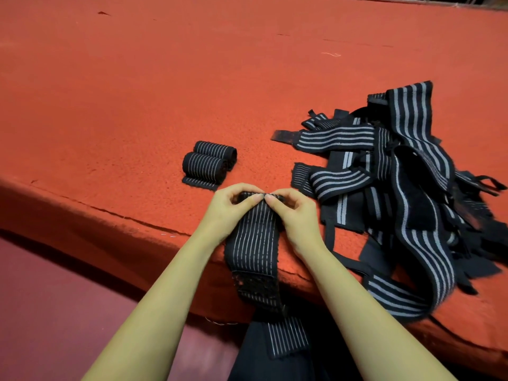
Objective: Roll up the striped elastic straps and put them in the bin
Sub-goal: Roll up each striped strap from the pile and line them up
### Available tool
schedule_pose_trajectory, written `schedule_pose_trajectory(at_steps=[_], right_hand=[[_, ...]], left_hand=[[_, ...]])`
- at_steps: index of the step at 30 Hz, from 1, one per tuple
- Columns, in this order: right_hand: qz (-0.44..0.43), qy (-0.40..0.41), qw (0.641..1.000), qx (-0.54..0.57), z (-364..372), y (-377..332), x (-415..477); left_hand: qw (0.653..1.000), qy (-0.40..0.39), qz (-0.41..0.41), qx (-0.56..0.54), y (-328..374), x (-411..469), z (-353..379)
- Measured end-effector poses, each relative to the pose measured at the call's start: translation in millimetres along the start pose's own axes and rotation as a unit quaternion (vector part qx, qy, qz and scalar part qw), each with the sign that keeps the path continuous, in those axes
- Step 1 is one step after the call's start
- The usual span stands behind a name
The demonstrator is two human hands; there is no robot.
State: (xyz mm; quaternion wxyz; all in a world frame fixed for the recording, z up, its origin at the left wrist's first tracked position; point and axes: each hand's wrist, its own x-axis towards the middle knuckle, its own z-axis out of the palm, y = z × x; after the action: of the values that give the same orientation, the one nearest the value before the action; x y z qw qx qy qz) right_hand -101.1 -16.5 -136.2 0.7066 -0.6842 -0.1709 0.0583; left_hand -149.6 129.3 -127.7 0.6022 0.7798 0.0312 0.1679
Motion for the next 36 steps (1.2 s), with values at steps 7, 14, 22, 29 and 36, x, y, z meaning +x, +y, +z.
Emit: schedule_pose_trajectory(at_steps=[7, 14, 22, 29, 36], right_hand=[[0.025, -0.013, 0.999, 0.029, 4.9, -3.2, -1.0], [0.043, 0.004, 0.999, 0.025, 1.8, -2.8, -1.6], [0.013, -0.019, 0.999, 0.031, 1.9, 0.9, -0.7], [0.056, -0.001, 0.997, 0.058, 3.5, -0.5, -0.2], [0.036, -0.037, 0.998, 0.029, 4.1, -4.0, -3.3]], left_hand=[[0.998, 0.037, -0.015, -0.039, 0.8, -2.1, -1.6], [0.994, 0.016, -0.056, -0.093, 0.9, -7.1, -9.1], [0.992, 0.020, -0.067, -0.103, 0.0, -5.7, -6.8], [0.998, 0.026, -0.043, -0.045, -1.6, -4.1, -1.3], [0.996, 0.025, -0.035, -0.076, 1.5, -7.3, -7.0]])
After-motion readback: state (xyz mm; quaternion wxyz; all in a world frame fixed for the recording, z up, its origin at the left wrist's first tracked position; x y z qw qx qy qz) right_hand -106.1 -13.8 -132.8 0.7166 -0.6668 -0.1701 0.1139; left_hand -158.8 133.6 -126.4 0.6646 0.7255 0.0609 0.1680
